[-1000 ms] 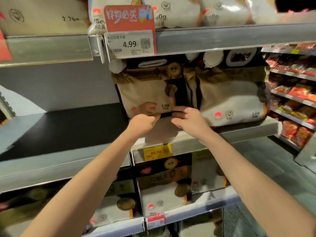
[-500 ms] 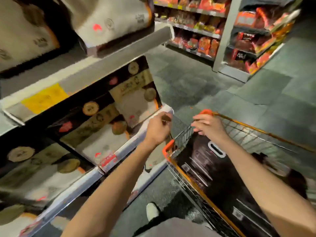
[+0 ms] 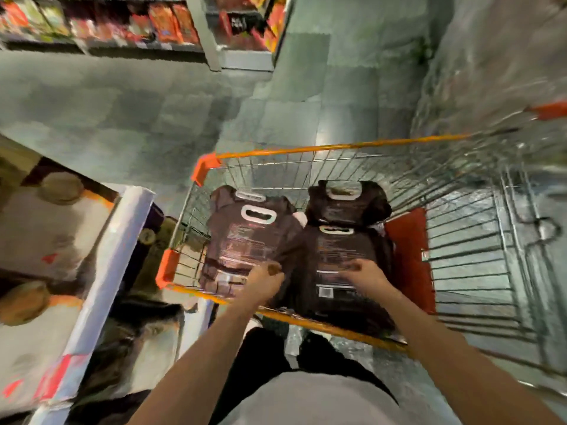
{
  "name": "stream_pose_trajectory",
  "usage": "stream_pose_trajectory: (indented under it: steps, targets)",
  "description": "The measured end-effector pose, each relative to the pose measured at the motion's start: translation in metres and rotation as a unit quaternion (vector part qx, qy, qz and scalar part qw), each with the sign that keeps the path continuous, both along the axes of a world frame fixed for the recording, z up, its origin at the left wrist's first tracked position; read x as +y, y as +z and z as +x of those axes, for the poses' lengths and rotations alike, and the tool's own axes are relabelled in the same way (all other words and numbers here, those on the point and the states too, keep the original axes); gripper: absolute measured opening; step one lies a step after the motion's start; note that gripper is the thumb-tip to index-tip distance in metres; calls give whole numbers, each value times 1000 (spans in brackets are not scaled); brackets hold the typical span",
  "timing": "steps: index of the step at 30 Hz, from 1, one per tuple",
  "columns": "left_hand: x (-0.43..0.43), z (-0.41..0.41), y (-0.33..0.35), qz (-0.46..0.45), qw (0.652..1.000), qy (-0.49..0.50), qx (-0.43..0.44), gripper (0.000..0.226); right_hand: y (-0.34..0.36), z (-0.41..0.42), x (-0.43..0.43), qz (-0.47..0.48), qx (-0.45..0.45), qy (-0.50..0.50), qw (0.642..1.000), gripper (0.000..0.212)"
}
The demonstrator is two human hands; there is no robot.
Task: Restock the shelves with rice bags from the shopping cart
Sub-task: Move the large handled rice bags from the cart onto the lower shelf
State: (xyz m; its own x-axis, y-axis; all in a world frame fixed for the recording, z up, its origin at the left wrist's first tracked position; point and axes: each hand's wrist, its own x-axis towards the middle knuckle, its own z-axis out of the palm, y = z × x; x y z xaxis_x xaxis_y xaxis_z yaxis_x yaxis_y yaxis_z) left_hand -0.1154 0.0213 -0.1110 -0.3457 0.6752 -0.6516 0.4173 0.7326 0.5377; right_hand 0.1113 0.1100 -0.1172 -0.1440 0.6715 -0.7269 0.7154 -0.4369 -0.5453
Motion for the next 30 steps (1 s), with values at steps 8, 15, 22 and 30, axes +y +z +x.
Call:
stream_pose_trajectory:
  steps: [8, 15, 22, 30]
  targets:
    - [20, 2, -21, -60, 998, -22, 16, 37, -13, 34, -9, -42, 30, -42, 998, 23]
    - [12, -50, -12, -35, 997, 48, 40, 23, -34, -51, -1, -108, 100, -56, 988, 37]
    - [-1, -132, -15, -43, 995, 87, 37, 31, -52, -128, -13, -96, 8, -73, 993, 62]
    - [26, -174, -47, -75, 977, 156, -127, 80, -52, -144, -20, -68, -70, -126, 987, 64]
